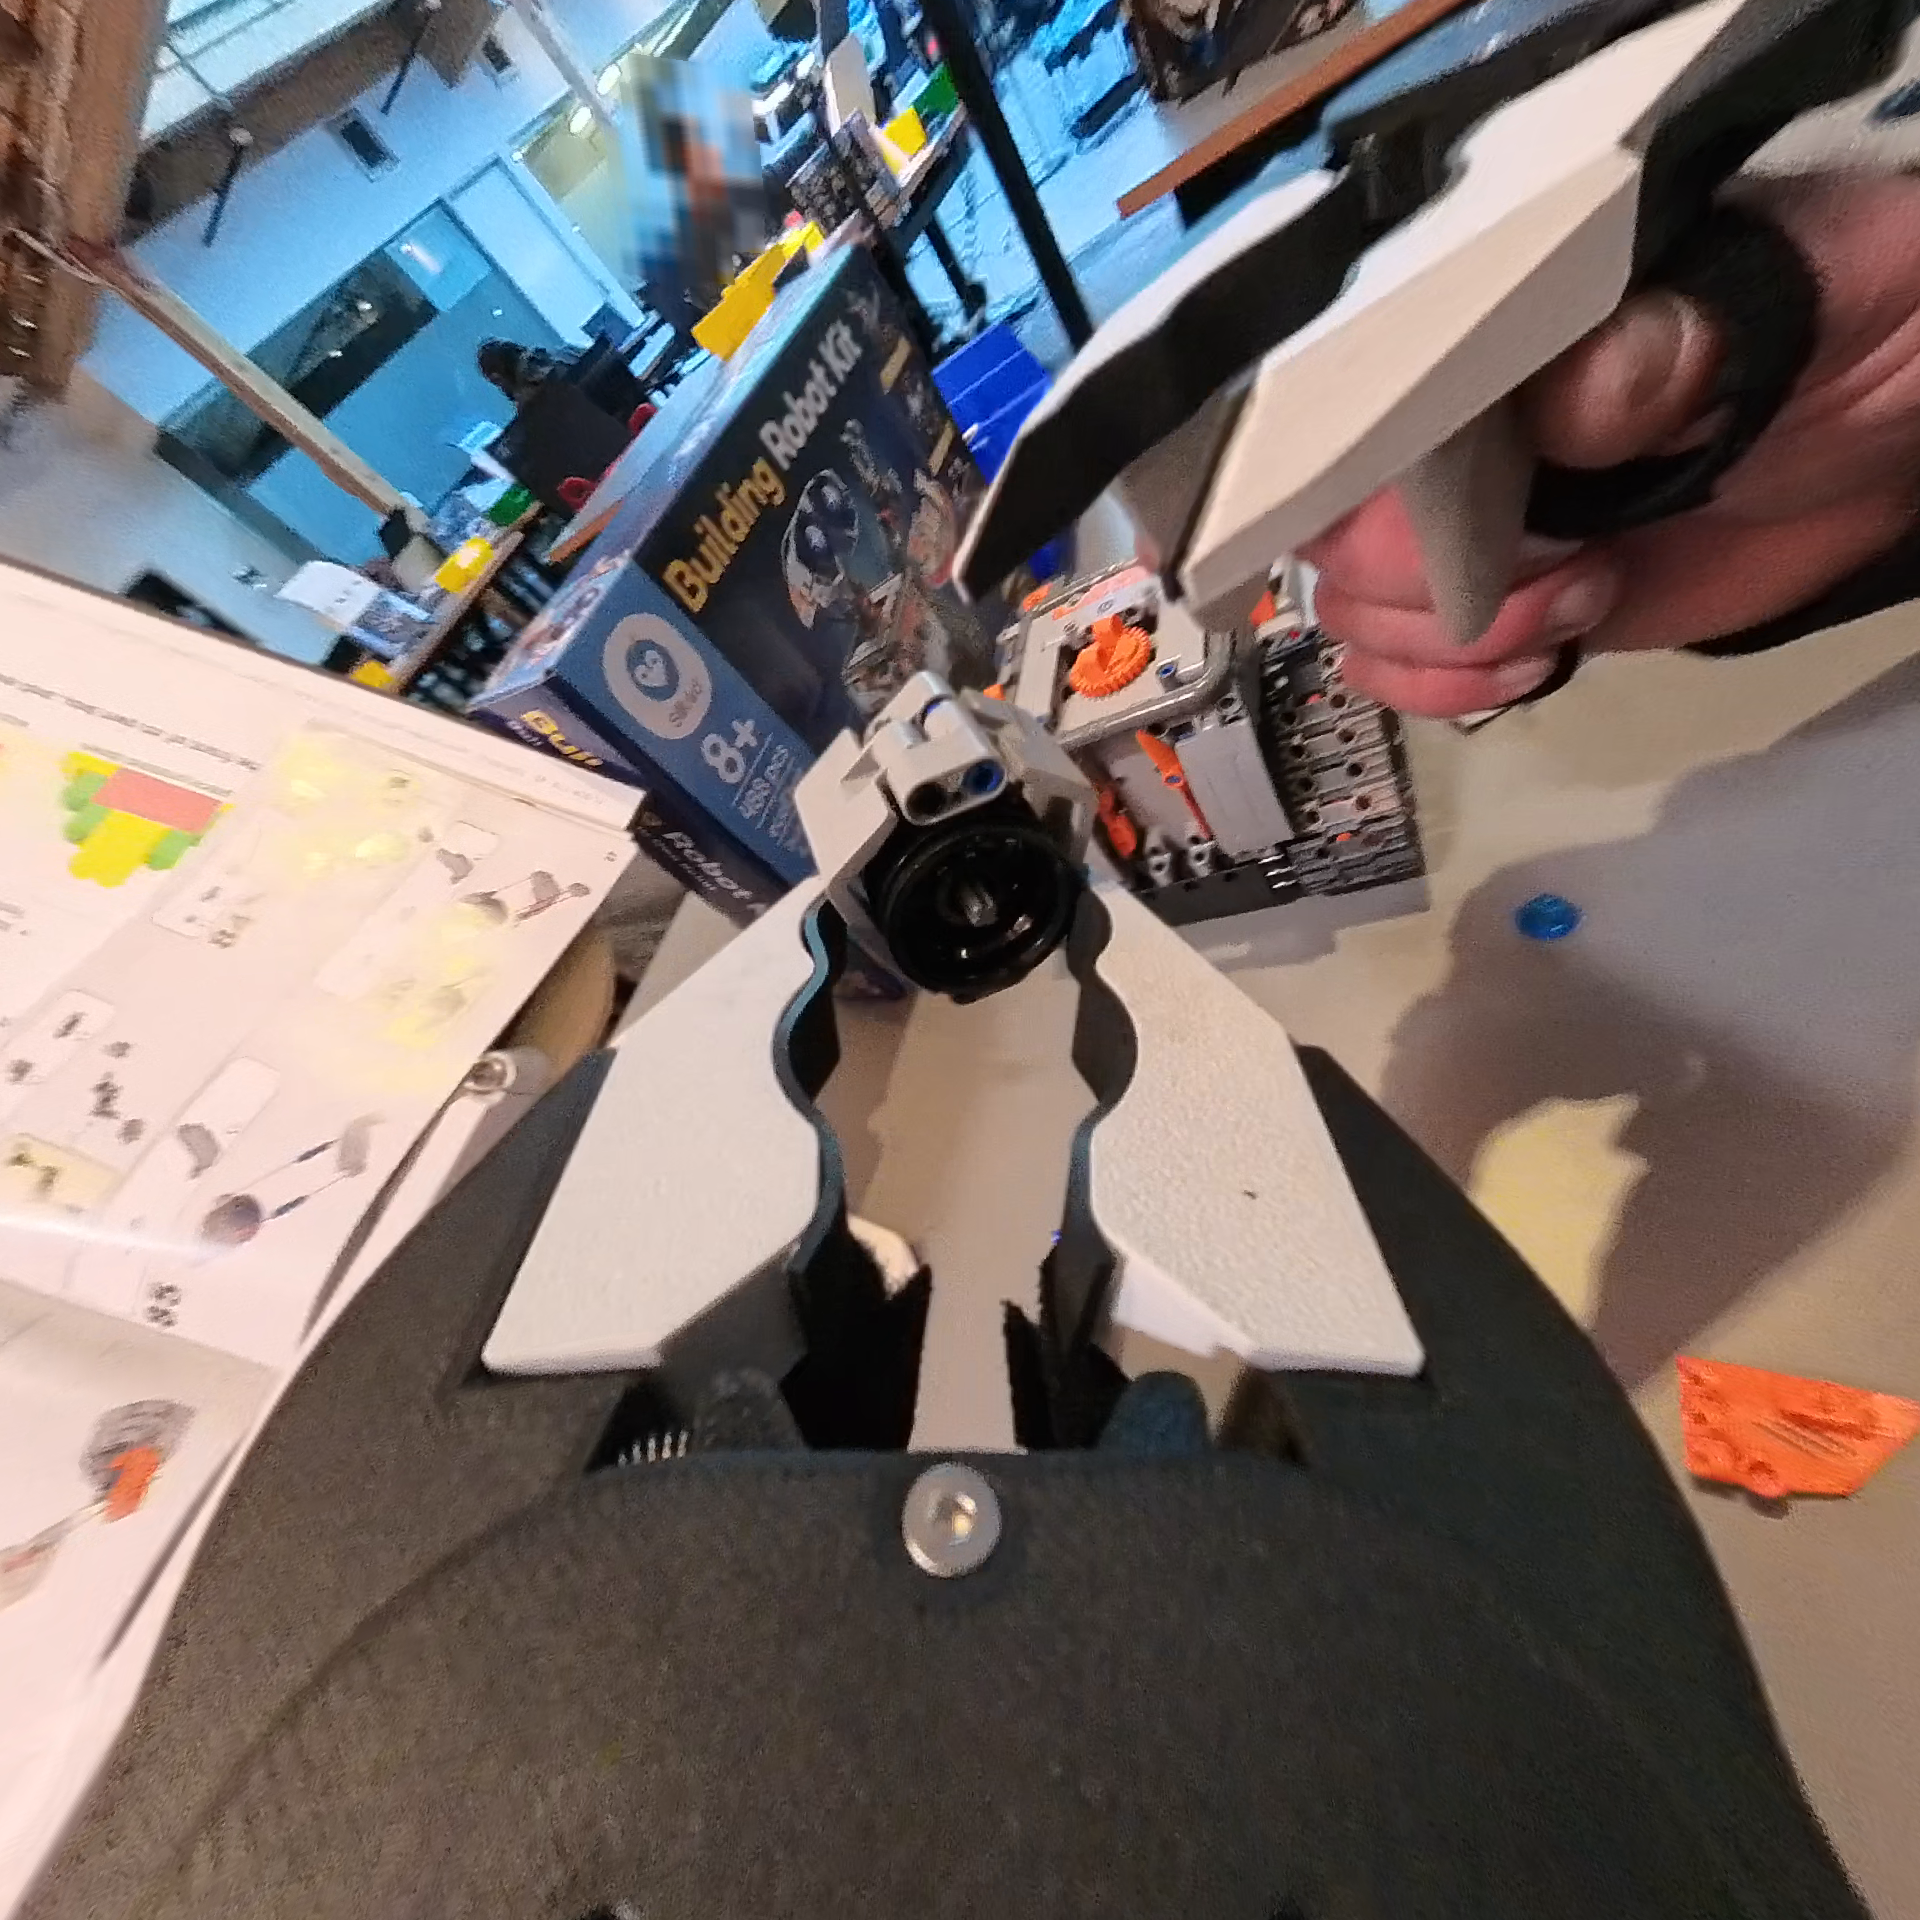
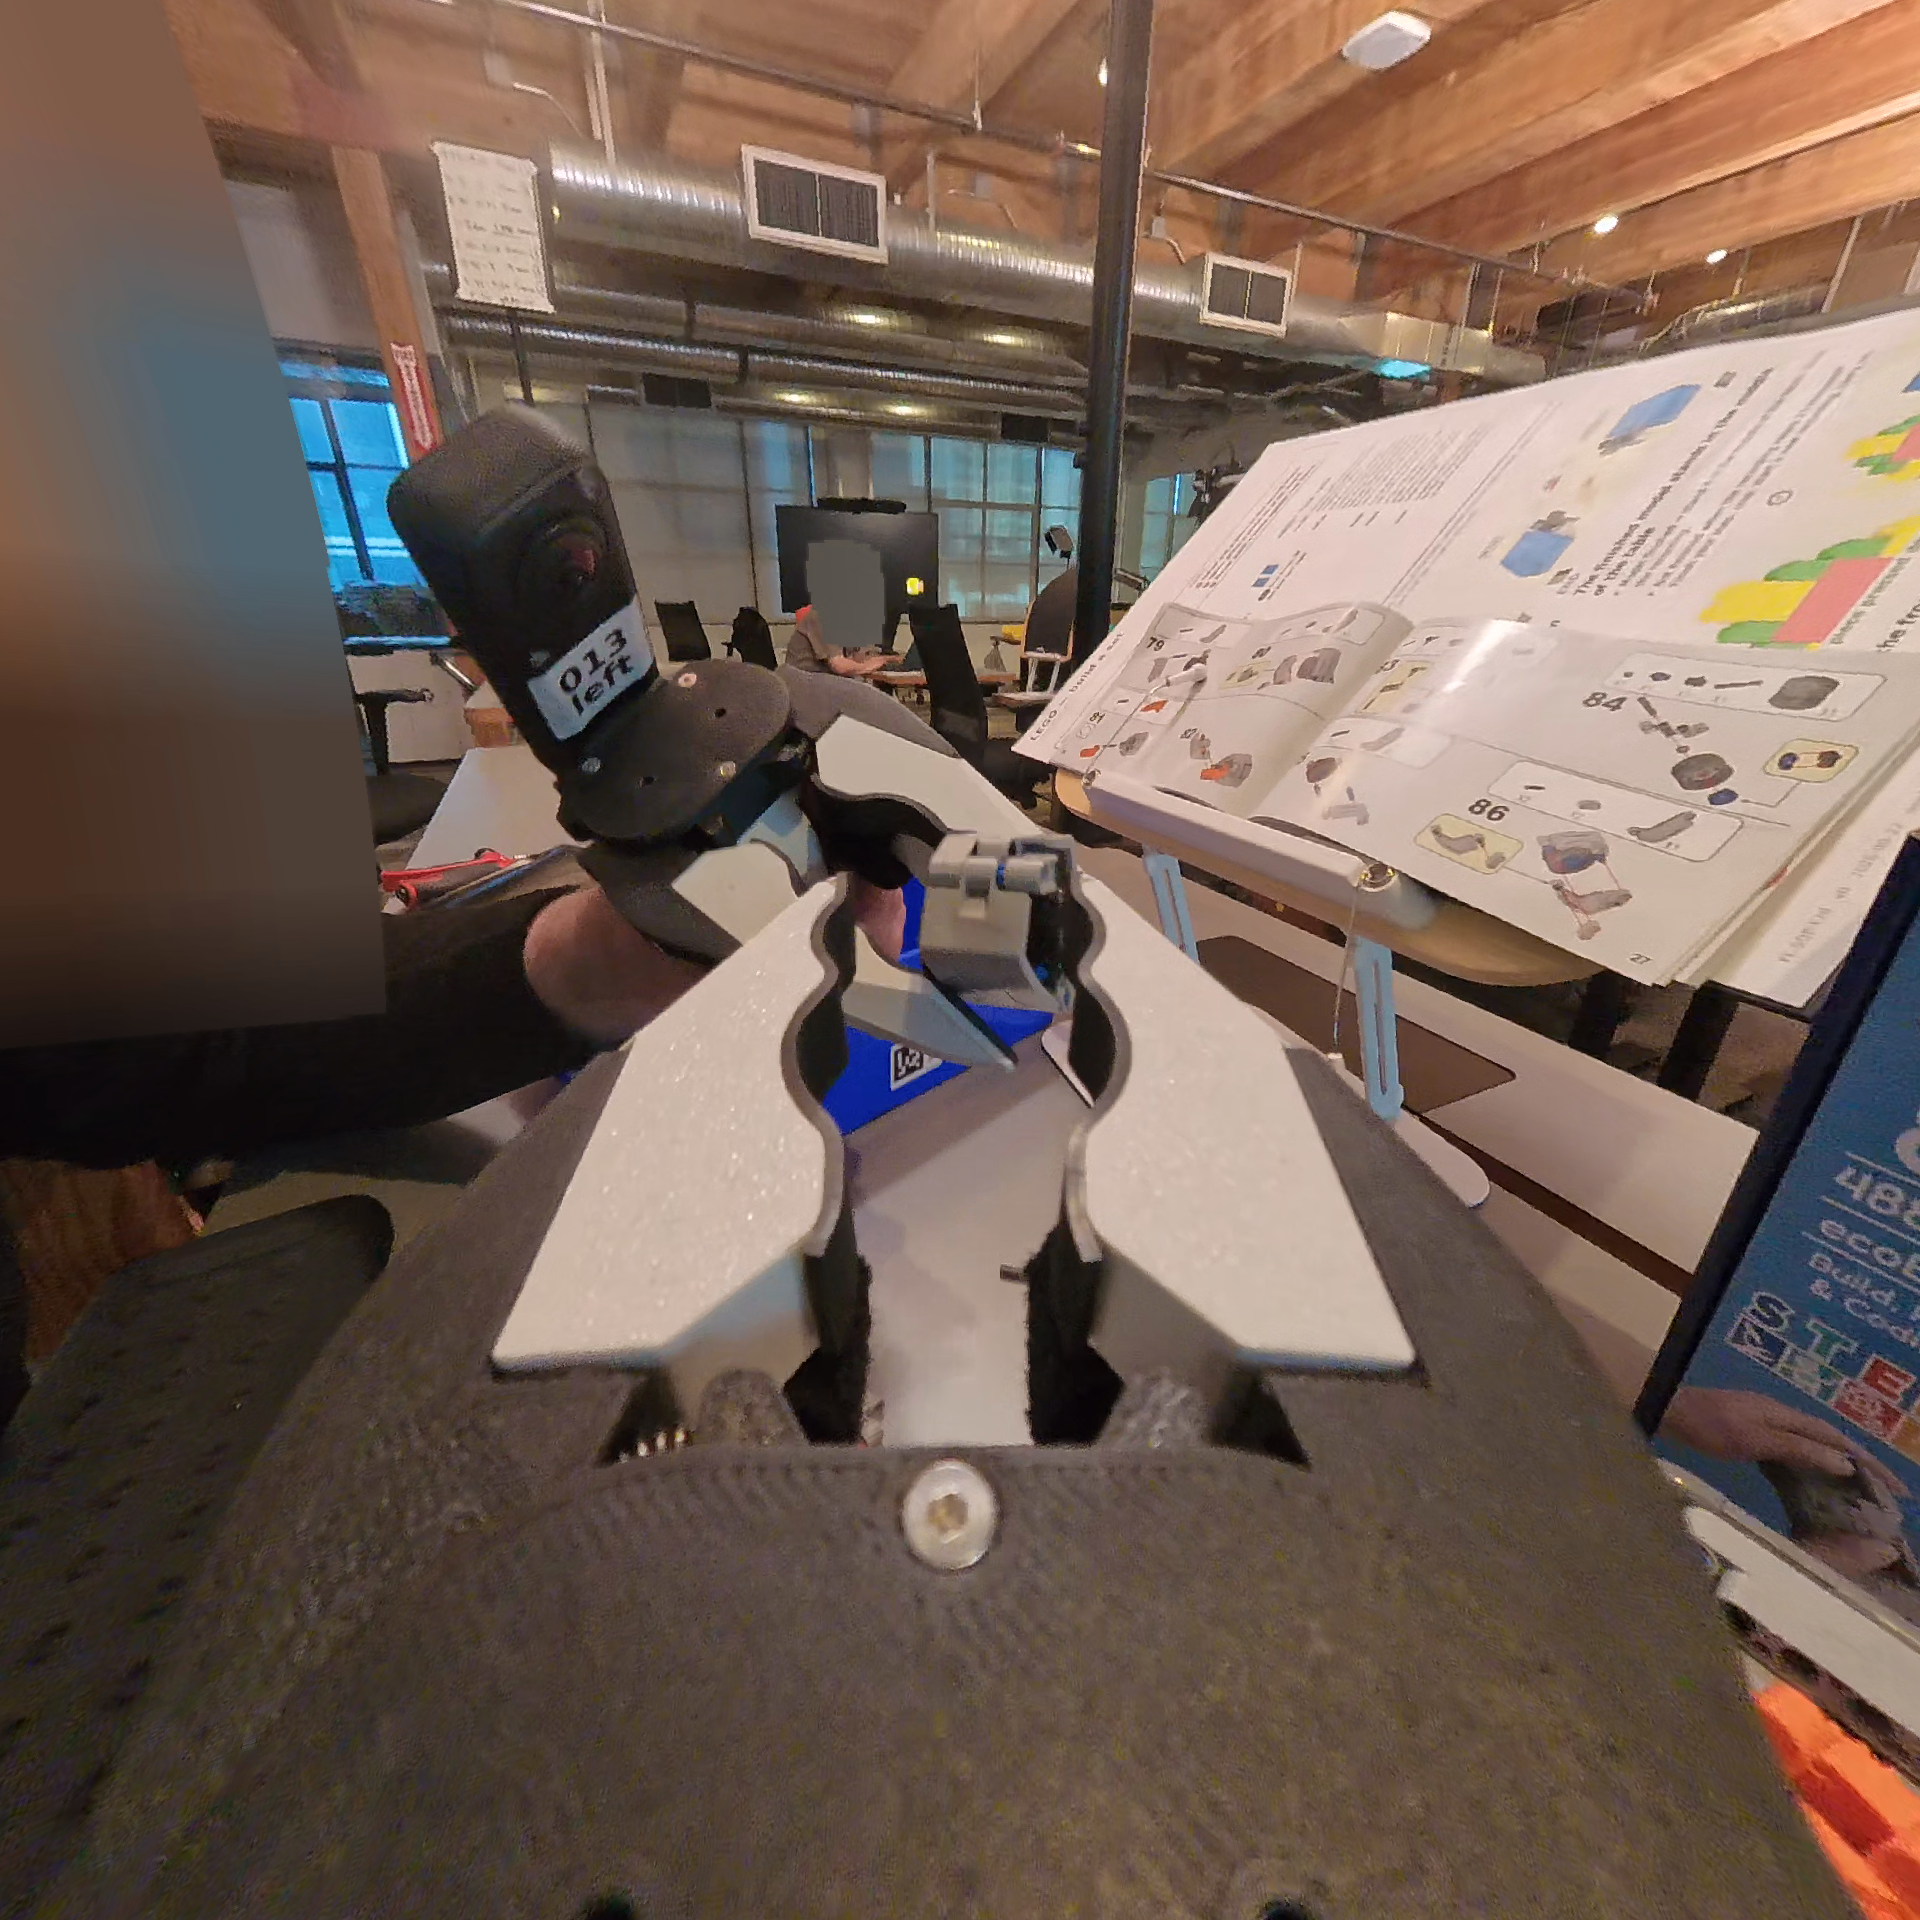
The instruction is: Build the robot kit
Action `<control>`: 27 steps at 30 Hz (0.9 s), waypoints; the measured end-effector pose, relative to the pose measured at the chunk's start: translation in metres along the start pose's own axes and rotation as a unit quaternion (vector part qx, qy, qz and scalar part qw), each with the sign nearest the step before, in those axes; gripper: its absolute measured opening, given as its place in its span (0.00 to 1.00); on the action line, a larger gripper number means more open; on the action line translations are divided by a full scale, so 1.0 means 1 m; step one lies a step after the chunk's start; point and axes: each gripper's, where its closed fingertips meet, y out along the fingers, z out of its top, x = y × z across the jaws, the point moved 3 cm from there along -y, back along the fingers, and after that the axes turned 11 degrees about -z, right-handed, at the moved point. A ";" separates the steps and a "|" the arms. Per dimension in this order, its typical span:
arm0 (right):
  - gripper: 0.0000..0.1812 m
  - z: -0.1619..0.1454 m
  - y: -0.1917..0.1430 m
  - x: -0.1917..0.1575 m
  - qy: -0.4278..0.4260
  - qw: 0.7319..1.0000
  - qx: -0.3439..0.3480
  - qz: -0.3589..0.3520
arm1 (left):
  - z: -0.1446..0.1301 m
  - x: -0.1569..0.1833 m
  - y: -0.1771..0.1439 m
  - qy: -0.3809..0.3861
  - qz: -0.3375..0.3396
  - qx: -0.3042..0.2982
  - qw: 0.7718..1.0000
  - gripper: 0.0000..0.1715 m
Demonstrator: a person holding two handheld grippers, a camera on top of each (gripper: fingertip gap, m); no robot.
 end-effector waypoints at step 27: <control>0.27 -0.013 0.013 -0.034 -0.217 0.975 -0.027 -0.040 | 0.032 0.032 -0.029 -0.280 -0.412 0.274 0.823 0.23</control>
